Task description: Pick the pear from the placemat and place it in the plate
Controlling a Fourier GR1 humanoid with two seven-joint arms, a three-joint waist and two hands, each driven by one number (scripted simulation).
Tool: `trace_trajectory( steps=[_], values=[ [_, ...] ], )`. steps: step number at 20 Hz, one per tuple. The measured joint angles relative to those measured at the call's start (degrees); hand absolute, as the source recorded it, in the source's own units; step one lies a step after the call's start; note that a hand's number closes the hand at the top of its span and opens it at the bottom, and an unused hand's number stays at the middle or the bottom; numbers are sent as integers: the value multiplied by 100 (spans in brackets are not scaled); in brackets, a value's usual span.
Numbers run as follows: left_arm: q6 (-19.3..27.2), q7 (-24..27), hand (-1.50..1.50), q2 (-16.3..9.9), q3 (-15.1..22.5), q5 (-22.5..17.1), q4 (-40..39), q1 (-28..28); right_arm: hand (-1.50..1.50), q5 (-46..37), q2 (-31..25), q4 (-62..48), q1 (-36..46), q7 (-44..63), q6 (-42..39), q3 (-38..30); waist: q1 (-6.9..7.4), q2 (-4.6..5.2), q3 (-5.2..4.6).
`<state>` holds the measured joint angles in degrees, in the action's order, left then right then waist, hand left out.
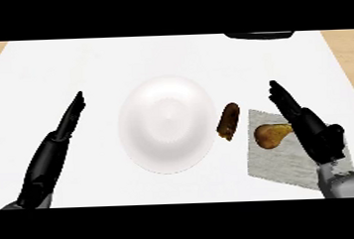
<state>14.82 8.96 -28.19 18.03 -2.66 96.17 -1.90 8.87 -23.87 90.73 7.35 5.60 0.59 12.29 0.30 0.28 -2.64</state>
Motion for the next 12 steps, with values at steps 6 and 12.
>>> trace_trajectory(
  steps=[6, 12],
  values=[
    [301, -150, 0, -133, -388, 30, -403, 346, -150, -231, 544, 177, 284, -157, 2121, -1414, -160, -89, 203],
    [420, -312, 0, -232, -615, -32, -689, 685, -150, -1478, 609, -37, 72, -358, 4617, -2578, -320, -39, 191]
  ],
)
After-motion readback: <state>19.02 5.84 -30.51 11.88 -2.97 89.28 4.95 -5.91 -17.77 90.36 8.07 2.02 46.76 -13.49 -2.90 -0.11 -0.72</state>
